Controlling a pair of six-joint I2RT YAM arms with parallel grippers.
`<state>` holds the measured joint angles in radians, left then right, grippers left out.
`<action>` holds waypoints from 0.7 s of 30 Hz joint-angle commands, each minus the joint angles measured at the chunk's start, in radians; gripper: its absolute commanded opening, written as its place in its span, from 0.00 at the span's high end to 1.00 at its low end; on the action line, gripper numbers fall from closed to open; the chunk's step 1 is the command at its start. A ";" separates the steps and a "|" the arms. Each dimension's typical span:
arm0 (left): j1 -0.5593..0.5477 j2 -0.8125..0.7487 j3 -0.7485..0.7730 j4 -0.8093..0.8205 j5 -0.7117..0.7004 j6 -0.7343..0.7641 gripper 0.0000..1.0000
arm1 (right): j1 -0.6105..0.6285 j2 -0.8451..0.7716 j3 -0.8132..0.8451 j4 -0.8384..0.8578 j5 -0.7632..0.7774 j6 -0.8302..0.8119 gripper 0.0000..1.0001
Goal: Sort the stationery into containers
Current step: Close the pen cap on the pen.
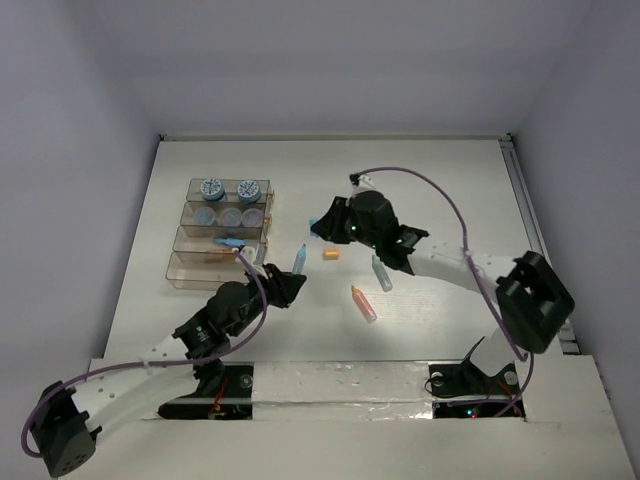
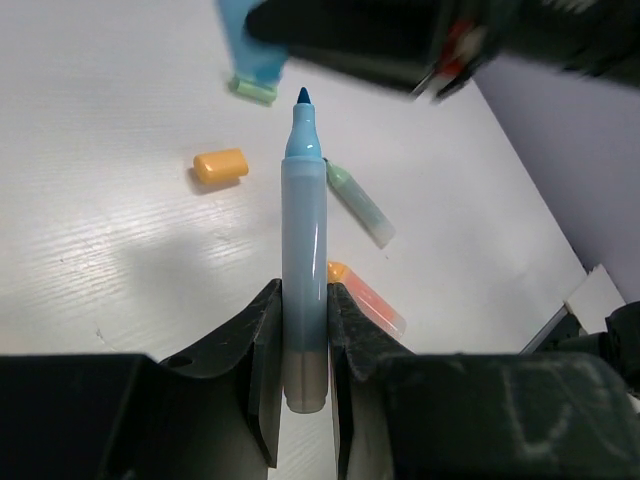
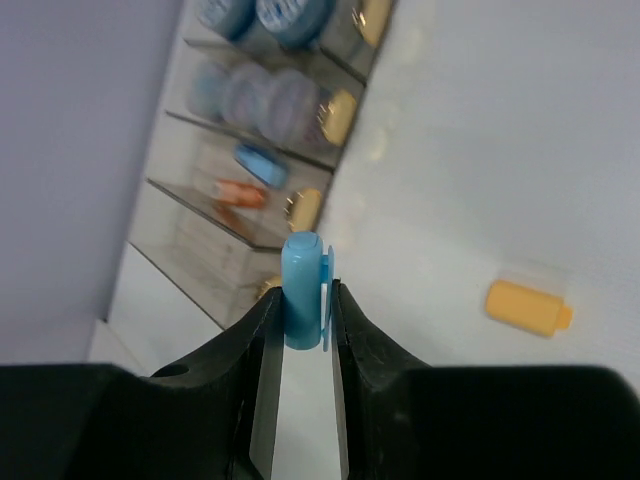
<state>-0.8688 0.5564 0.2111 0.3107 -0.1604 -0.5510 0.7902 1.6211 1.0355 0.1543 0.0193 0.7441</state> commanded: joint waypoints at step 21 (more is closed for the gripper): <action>0.042 0.162 0.122 0.550 0.265 -0.228 1.00 | -0.134 -0.352 -0.265 0.778 -0.278 0.161 1.00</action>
<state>-0.8391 0.7341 0.2977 0.7414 0.0505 -0.7189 0.6502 1.3159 0.7547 0.7300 -0.1825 0.8581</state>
